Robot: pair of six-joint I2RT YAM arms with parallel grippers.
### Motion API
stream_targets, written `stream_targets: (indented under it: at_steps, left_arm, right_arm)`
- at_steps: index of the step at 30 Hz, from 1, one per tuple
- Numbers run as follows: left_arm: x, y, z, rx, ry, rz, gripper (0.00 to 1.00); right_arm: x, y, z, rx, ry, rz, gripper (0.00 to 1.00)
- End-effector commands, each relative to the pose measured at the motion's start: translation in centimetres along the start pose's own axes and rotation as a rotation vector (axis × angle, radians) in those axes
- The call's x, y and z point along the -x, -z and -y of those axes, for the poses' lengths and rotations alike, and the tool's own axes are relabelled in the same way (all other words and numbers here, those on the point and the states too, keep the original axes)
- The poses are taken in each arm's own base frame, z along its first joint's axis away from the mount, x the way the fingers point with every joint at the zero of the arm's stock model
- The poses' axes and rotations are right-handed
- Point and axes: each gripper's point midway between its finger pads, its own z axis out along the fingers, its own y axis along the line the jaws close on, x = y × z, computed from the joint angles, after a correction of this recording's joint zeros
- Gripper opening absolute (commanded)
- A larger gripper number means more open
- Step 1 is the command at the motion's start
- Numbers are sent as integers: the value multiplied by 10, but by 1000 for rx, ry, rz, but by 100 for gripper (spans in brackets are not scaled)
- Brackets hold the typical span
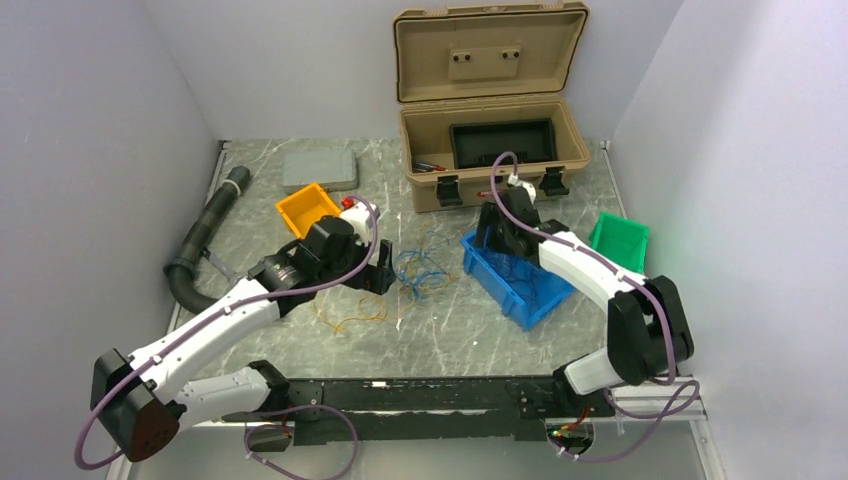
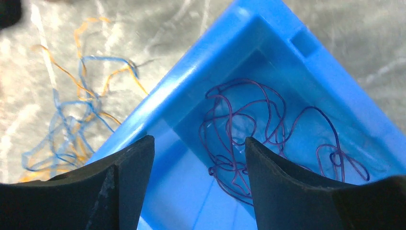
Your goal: Untangle the cables
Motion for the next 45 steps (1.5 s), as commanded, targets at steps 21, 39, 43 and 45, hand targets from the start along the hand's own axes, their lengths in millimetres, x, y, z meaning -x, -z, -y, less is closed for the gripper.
stream_targets:
  at_steps: [21,39,43,45]
  left_arm:
    - [-117,-49,-43,140,57,-364,91]
    - [-97,-71,-33,101,46,-333,0]
    - [-58,-38,-24,86,6,-238,0]
    - [-34,-15,-16,65,-19,-191,0]
  right_arm:
    - [2,129,-93,472,261,104,79]
    - [-55,129,-136,547,231,49,75]
    - [-56,131,-129,538,240,63,75]
    - [-60,134,-135,584,269,50,75]
